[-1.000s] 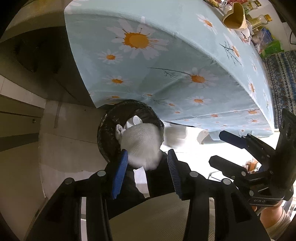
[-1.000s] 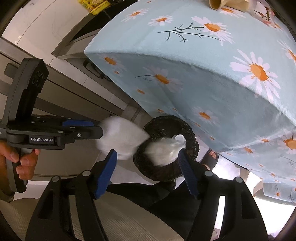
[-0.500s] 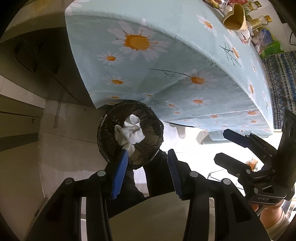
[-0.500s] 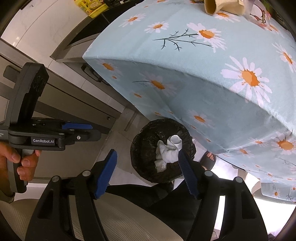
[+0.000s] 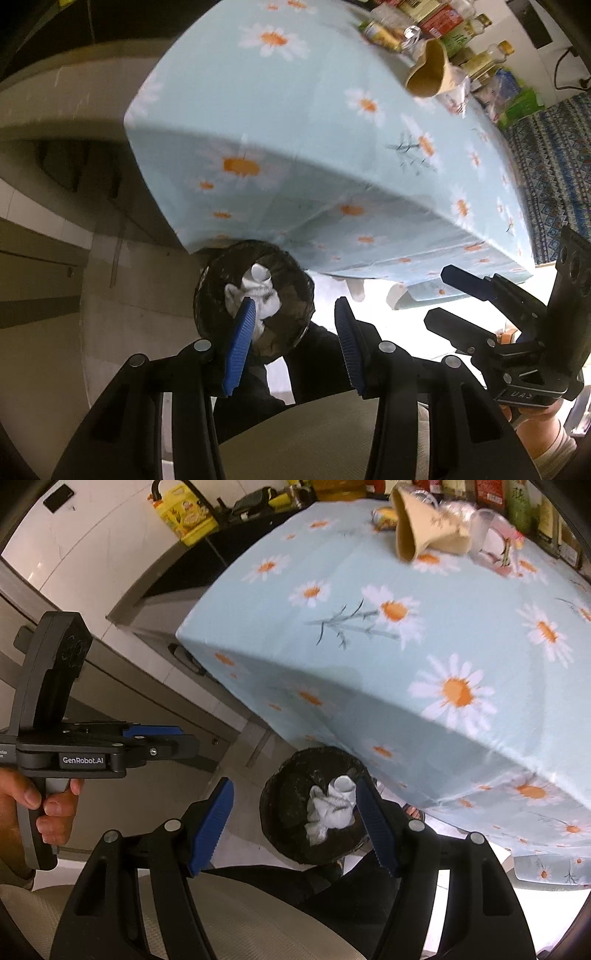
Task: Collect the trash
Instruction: 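Raise both tools to the table, left tool approaching the brown paper cup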
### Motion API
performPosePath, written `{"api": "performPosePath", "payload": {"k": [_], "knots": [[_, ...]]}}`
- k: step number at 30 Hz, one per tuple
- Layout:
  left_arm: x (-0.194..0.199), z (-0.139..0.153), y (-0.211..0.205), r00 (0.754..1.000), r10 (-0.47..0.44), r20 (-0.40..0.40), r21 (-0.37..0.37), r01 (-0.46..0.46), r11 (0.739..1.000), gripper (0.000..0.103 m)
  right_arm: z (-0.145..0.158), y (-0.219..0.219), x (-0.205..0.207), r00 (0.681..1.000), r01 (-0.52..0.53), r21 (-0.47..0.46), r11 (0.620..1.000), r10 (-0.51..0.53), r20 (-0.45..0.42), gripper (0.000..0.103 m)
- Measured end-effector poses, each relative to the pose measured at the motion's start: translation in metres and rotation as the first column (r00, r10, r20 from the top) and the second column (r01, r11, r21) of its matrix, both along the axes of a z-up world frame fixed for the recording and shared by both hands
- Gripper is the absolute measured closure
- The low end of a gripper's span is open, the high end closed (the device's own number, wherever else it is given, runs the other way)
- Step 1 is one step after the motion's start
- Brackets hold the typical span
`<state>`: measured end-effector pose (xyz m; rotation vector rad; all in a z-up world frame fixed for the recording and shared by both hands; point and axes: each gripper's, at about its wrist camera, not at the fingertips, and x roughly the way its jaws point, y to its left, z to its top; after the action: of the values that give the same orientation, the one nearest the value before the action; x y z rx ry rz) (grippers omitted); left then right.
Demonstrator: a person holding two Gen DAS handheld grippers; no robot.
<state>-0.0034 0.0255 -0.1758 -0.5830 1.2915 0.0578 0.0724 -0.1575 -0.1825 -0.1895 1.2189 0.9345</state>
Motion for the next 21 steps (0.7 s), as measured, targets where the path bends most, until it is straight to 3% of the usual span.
{"api": "performPosePath", "payload": {"k": [15,17,18,21], "knots": [[0.049,0.047,-0.014,0.994,-0.062,0.092,0.04,0.059,0.997,0.06,0.037,-0.03,0.042,0.991,0.092,0.048,0.995,-0.096,0.089,0.033],[0.059,0.052,-0.016,0.992,-0.069,0.102,0.046,0.064,0.997,0.055,0.042,-0.037,0.054,0.988,0.113,0.058,0.992,-0.118,0.095,0.033],[0.064,0.055,-0.017,0.992,-0.069,0.108,0.048,0.064,0.997,0.047,0.044,-0.04,0.059,0.987,0.122,0.061,0.991,-0.128,0.099,0.033],[0.079,0.064,-0.023,0.988,-0.081,0.132,0.054,0.075,0.996,0.047,0.05,-0.053,0.08,0.982,0.153,0.074,0.985,-0.16,0.103,0.032]]}}
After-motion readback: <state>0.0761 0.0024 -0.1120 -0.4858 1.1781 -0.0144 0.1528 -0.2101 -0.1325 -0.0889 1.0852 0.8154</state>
